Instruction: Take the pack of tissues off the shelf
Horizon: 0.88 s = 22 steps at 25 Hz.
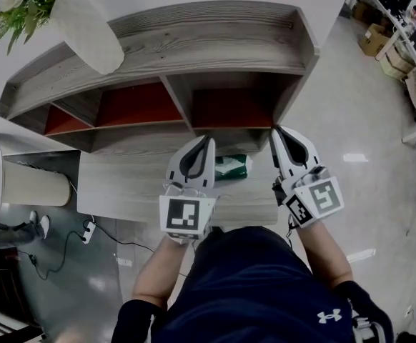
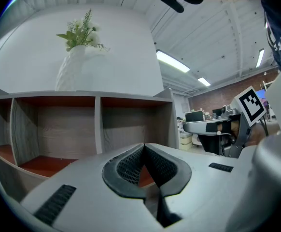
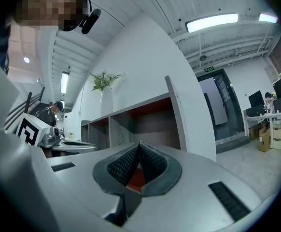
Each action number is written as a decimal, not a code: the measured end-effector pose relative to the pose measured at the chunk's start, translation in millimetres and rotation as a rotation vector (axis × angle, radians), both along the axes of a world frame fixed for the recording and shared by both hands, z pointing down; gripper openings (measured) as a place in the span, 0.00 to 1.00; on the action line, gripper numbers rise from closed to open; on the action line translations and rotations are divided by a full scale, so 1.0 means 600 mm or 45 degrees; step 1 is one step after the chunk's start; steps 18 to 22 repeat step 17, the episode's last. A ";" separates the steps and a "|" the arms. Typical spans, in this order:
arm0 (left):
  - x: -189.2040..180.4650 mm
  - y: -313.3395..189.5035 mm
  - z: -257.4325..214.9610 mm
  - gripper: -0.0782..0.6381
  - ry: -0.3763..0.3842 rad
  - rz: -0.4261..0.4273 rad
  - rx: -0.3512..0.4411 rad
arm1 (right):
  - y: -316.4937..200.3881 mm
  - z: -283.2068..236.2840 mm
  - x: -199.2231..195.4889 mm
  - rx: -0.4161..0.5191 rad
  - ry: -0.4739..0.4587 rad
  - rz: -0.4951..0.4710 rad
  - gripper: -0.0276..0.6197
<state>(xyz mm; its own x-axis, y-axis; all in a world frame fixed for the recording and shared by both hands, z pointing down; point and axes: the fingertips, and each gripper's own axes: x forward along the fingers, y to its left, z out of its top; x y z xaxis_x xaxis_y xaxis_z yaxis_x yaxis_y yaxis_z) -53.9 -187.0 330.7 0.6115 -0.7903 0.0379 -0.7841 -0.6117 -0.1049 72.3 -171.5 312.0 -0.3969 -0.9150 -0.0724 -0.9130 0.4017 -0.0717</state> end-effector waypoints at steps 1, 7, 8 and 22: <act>0.000 -0.001 0.000 0.13 0.001 -0.001 0.001 | -0.001 0.001 0.001 -0.003 -0.002 0.001 0.06; 0.001 -0.003 0.007 0.13 -0.003 0.000 -0.008 | -0.005 0.006 0.001 -0.010 -0.008 0.002 0.06; 0.000 -0.004 0.009 0.13 -0.009 0.000 -0.010 | -0.006 0.007 0.002 -0.011 -0.008 0.002 0.06; -0.006 -0.008 0.028 0.13 -0.034 0.008 -0.030 | -0.010 0.016 0.006 -0.031 -0.015 0.029 0.06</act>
